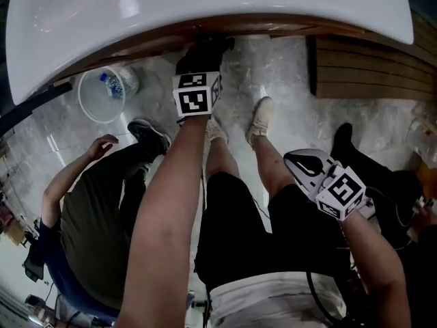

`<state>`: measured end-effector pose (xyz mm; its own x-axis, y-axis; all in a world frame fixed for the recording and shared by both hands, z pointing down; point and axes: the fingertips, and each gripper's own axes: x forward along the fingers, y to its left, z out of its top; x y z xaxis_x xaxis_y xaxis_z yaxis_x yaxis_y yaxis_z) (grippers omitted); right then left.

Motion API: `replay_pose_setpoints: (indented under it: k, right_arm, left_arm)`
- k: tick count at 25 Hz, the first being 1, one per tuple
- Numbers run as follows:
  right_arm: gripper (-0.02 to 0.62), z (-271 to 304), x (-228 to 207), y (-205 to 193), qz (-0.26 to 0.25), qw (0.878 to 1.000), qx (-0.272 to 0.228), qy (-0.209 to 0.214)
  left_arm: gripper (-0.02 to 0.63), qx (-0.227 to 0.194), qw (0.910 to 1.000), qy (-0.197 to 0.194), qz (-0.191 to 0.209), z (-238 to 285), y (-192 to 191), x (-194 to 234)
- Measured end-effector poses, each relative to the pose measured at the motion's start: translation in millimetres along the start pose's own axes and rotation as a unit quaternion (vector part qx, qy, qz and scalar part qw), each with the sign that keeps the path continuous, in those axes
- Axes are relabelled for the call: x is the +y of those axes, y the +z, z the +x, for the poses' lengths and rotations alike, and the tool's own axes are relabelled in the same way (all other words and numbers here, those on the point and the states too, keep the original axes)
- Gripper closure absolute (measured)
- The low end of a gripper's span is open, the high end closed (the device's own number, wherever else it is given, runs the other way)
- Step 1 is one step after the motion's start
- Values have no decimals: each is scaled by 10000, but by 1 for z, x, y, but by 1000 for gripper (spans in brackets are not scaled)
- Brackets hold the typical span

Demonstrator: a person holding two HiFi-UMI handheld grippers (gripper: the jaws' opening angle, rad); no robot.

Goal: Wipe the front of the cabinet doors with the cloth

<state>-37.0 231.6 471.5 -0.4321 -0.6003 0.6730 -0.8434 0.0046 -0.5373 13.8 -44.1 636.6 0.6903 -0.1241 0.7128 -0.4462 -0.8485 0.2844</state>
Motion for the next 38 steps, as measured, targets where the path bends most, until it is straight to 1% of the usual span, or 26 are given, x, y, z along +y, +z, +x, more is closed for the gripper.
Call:
replay_pose_setpoints:
  k: [2,4,6,8,12,14,17,19,22,25,27,29,34,36,38]
  right_arm:
    - [581,7,-3,10,-99,9999,-99,91]
    - [581,13,-5,22,-173,9994,-219,225]
    - [581,5,-6,26,-119,9993,-286,197]
    - [581,-4,-6,27,-58,9994,-288,168]
    - [581,-9,6,36,-91,9992,-354,151]
    - [581,-11,15,38,-120,9993,-347,78]
    - [581,-1,16,42,-219,9990,-382,89]
    - [581,5,9,43,-256,9988,-386,184]
    - [581,4,-11,38,-188,9993,-311,131]
    - [581,2,-27,44,-231,9994,-269,-12]
    - [581,-1,-30,54,-319,9991,-271,-61]
    - [581,-6,-26,68,-421,9986,-301,-61]
    - [581,-9,-24,97,-600,9977,-318,-41]
    - [581,-8,-22,108,-688,9970,-359,-49]
    - [581,-14,-11,123,-894,9946,-520,-102]
  left_arm:
    - [440,-131,9999,101,32,-10,9,0]
    - [440,-235,9992,318,110,-30,21,2]
    - [440,-252,9986,430,181,-47,23,-8]
    - [440,-314,9986,410,134,-55,25,-18]
    - [440,-634,9972,300,-263,-83,51,-21]
    - [440,-788,9964,167,-280,-97,67,-21]
    - [440,-1078,9941,17,-87,-109,101,-16]
    - [440,-1248,9921,104,101,-119,123,-16]
    - [440,-1352,9902,83,335,-131,136,-25]
    - [440,-1473,9873,102,587,-149,146,-19]
    - [440,-1460,9866,153,718,-166,149,-16]
    - [440,-1376,9873,215,767,-187,151,-15]
    - [440,-1111,9919,274,549,-227,137,-26]
    - [440,-1049,9926,260,548,-242,136,-32]
    - [440,-1034,9928,183,569,-259,141,-40]
